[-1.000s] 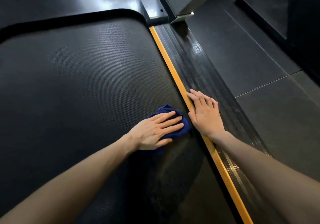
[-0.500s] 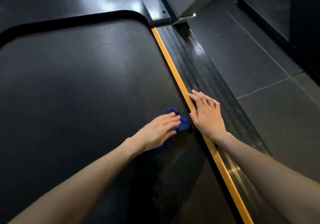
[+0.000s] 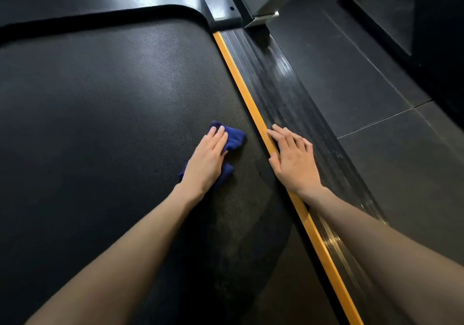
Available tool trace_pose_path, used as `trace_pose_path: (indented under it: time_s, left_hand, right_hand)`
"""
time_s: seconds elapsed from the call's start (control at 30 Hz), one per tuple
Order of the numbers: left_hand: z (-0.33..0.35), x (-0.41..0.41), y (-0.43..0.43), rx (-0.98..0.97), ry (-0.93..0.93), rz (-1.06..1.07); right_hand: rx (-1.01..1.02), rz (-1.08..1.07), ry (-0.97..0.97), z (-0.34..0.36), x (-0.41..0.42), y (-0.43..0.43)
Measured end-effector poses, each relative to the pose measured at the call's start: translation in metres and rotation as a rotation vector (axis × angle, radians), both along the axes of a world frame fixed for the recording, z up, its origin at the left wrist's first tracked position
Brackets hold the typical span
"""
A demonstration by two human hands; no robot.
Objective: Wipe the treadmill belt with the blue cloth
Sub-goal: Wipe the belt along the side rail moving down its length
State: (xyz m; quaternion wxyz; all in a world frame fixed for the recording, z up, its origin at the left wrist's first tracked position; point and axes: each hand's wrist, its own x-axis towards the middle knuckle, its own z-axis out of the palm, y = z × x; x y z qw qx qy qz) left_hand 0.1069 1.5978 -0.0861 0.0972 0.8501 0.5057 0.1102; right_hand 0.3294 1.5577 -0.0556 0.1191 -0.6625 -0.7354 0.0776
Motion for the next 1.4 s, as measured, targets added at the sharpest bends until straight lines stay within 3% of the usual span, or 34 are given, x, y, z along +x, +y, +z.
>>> trace_pose_path:
  time_s: [0.1,0.27,0.37,0.43,0.53,0.67,0.73,0.87,0.97,1.07,1.2,1.3,1.4]
  left_hand:
    - [0.001,0.011,-0.013,0.002,-0.062,-0.048]
    - [0.000,0.014,-0.081,-0.005,-0.070,-0.733]
    - [0.002,0.013,-0.098,-0.013,-0.037,-0.936]
    - [0.005,0.010,-0.075,0.081,-0.027,-0.893]
    - [0.001,-0.001,-0.022,0.169,0.012,-0.522]
    - [0.006,0.000,0.011,0.038,-0.007,-0.145]
    - [0.007,0.009,-0.002,0.045,-0.056,-0.178]
    - [0.009,0.019,-0.058,-0.053,-0.065,-0.665]
    - [0.008,0.013,-0.069,-0.065,-0.012,-0.820]
    - [0.002,0.005,-0.055,-0.033,0.010,-0.727]
    - [0.018,0.007,-0.022,-0.018,-0.004,-0.402]
    - [0.026,0.007,-0.009,-0.097,-0.026,-0.273]
    - [0.014,0.003,-0.033,-0.185,-0.052,-0.426]
  right_hand:
    - [0.004,-0.007,-0.001,0.001,0.000,0.000]
    - [0.042,-0.008,0.004,0.002,-0.001,-0.002]
    - [0.040,-0.012,0.007,0.003,-0.003,-0.004]
    - [0.036,-0.007,0.004,0.003,-0.003,-0.004]
    - [-0.002,-0.007,0.007,0.003,-0.002,-0.003]
    - [-0.003,-0.016,0.022,0.005,-0.003,-0.001]
    - [0.008,-0.017,0.023,0.005,-0.002,-0.001]
    - [0.037,-0.014,0.015,0.002,-0.001,-0.001]
    - [0.047,-0.014,0.016,0.001,-0.002,-0.001]
    - [0.042,-0.008,0.002,0.001,-0.001,-0.002]
    - [0.032,-0.013,0.007,0.002,-0.002,-0.002]
    - [0.038,-0.017,-0.007,0.002,-0.002,-0.001]
    - [0.032,-0.020,-0.005,0.002,-0.002,-0.001]
